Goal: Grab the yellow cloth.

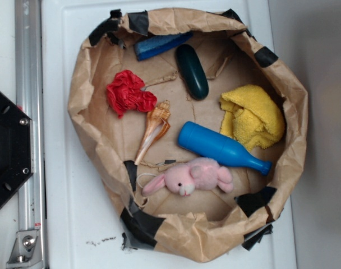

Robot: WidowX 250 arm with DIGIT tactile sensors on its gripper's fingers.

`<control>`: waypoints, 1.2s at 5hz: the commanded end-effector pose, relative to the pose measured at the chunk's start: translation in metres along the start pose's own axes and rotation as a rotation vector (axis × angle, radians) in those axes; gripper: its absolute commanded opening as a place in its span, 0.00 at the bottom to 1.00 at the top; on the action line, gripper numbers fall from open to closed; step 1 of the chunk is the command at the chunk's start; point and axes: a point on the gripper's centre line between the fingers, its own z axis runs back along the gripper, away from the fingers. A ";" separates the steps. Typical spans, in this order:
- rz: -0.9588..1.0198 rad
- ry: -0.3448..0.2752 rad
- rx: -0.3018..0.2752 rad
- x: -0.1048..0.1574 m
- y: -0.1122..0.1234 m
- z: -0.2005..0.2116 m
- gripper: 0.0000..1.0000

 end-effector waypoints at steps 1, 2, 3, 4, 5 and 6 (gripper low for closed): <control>0.000 0.000 0.000 0.000 0.000 0.000 1.00; -0.018 -0.134 0.107 0.041 0.015 -0.030 1.00; -0.034 -0.189 0.089 0.067 0.031 -0.050 1.00; -0.027 -0.163 0.069 0.099 0.047 -0.079 1.00; -0.004 -0.119 0.069 0.127 0.053 -0.093 1.00; 0.045 -0.104 0.025 0.152 0.046 -0.106 1.00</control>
